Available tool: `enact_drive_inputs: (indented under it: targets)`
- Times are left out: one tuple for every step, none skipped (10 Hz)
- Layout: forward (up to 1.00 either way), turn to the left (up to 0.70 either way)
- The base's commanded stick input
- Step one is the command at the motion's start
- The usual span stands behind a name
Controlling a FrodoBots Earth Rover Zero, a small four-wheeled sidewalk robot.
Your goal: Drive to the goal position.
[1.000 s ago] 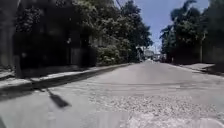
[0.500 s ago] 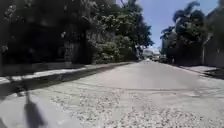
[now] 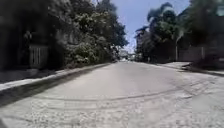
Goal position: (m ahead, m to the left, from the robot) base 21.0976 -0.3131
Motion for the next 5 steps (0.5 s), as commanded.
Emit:
enact_drive_inputs:
  targets:
    - [1.00,0.03]
    - [1.00,0.03]
    - [1.00,0.03]
    - [1.00,0.03]
    - [1.00,0.03]
